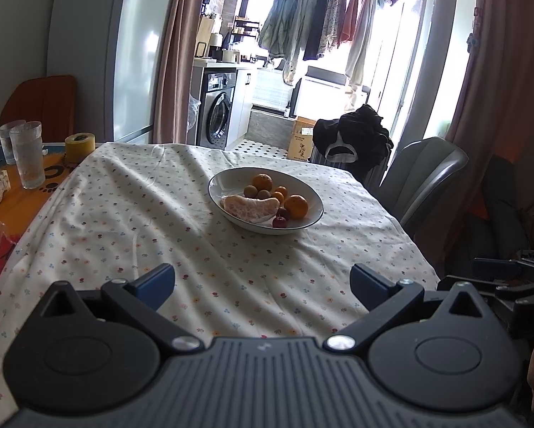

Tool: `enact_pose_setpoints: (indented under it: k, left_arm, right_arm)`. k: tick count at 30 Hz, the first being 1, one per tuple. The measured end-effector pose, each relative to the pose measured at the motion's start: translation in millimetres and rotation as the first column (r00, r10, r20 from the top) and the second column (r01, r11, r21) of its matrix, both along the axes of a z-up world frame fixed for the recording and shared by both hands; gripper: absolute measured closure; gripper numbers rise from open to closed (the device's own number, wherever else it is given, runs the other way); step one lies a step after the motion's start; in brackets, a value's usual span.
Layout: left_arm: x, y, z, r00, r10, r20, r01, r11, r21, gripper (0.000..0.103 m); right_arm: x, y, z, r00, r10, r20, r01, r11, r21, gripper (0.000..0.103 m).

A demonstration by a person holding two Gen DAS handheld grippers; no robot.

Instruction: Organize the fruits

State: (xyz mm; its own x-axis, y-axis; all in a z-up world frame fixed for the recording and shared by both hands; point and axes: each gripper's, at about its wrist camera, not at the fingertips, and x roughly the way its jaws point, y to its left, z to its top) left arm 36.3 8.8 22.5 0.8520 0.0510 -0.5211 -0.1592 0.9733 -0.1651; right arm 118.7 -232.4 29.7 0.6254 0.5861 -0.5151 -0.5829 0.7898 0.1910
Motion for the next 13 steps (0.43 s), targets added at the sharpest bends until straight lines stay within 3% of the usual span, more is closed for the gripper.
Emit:
enact_pose_setpoints:
  k: [13]
  left_arm:
    - [0.7, -0.6, -1.2, 1.000, -0.007, 0.001, 0.007, 1.000, 0.004, 0.000]
  right_arm:
    - [-0.4, 1.6, -2.8, 1.000, 0.002, -0.002, -0.002, 1.000, -0.003, 0.000]
